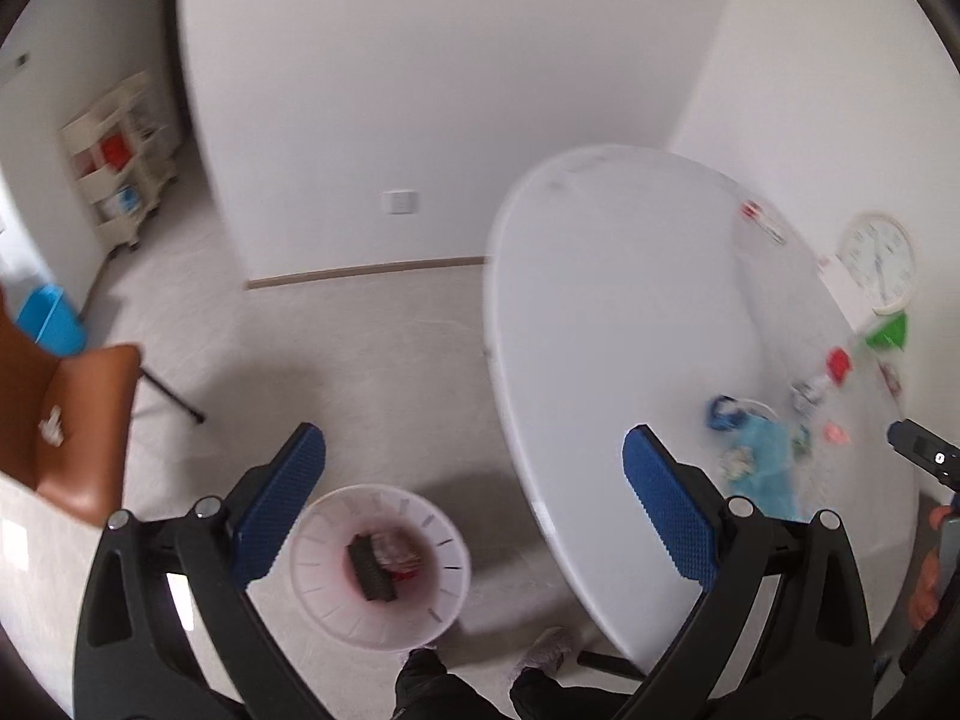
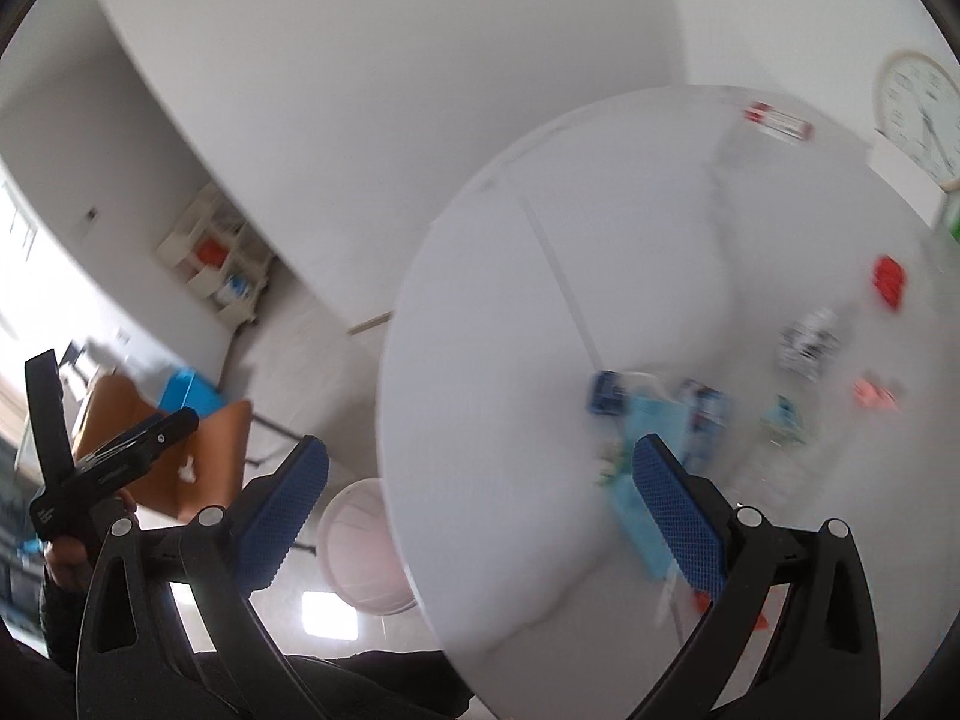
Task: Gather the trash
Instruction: 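Lower the right tool and grasp the crumpled white paper, then lower the left tool and grasp the crumpled pink paper, then drop the pink paper into the wastebasket with the left tool while the right tool drops the white paper, then move both open tools back over the table toward the remaining trash, then grasp the red snack packet with the left tool while the right tool grasps the clear bottle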
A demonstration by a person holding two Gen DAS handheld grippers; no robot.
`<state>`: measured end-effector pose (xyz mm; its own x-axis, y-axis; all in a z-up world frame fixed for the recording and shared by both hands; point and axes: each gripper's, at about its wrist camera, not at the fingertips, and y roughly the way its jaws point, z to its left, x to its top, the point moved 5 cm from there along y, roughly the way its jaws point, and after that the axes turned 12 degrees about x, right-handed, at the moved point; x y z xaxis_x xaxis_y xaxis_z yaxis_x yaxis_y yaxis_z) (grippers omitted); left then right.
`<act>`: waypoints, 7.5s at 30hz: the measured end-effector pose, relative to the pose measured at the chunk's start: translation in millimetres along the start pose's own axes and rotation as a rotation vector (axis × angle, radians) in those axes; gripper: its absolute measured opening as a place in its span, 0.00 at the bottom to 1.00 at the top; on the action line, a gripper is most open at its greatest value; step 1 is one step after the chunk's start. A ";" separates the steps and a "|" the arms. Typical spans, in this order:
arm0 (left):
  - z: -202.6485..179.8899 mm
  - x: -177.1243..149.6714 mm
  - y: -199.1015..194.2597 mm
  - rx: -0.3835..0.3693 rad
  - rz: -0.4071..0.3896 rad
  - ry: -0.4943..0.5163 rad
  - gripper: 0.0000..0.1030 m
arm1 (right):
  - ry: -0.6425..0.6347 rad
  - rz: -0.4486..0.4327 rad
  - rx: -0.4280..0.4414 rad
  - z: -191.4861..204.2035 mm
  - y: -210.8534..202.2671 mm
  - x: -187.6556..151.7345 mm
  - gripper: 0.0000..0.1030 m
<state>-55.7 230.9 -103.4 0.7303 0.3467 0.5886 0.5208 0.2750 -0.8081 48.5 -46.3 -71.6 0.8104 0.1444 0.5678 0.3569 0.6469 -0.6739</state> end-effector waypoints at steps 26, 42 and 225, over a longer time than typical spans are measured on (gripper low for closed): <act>-237.1 0.1 28.3 -0.186 0.033 0.458 0.92 | 0.355 -0.058 -0.361 -265.3 21.5 41.1 0.92; -366.6 16.7 43.6 -0.284 -0.001 0.634 0.92 | 0.392 -0.076 -0.334 -303.9 0.1 27.8 0.41; -404.9 -176.0 47.3 -0.183 0.455 0.335 0.72 | 0.613 -0.256 -0.119 -313.2 -113.3 -100.7 0.67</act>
<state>19.4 -180.2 -253.5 0.9824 0.0834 0.1672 0.1682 -0.0042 -0.9857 72.0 -368.7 -200.5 0.7981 -0.4758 0.3695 0.5930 0.5119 -0.6216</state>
